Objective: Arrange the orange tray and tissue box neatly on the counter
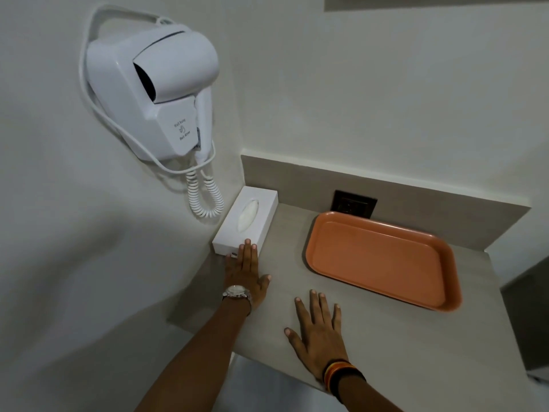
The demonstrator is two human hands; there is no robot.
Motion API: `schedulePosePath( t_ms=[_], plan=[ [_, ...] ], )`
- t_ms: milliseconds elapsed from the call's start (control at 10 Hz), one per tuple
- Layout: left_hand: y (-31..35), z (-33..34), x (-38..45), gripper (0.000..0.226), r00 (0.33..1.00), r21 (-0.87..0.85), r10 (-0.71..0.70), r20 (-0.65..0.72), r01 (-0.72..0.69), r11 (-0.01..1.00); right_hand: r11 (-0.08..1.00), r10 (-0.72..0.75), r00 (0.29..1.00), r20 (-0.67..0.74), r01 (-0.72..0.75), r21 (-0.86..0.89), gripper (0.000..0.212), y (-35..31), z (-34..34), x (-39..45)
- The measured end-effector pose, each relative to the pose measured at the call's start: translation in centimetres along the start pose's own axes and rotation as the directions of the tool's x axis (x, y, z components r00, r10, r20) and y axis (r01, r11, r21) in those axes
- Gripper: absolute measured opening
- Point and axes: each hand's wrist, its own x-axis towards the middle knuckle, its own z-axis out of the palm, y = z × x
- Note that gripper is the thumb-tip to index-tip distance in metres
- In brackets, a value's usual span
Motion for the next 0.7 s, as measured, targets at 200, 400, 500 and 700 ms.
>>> schedulePosePath(
  t_ms=[200,400,500,700],
  plan=[
    [-2.3,0.0,0.9,0.091,0.999,0.099,0.037,0.019,-0.038,0.994,1.000,0.000,1.000,0.009,0.000,-0.007,0.073,0.1,-0.2,-0.1],
    [-2.0,-1.3,0.6,0.092,0.999,0.058,-0.016,0.030,0.014,0.998,1.000,0.005,0.999,0.044,-0.005,-0.015,0.072,-0.2,-1.1,-0.3],
    [0.1,-3.1,-0.3,0.092,1.000,0.058,0.018,0.003,-0.018,0.998,1.000,0.012,0.998,0.062,-0.011,-0.008,0.070,-0.3,-2.2,-0.7],
    [6.7,-11.6,2.5,0.081,0.944,0.099,0.231,-0.236,-0.213,0.972,0.999,-0.038,0.999,0.007,0.038,0.003,0.070,1.2,-6.9,-3.2]
  ],
)
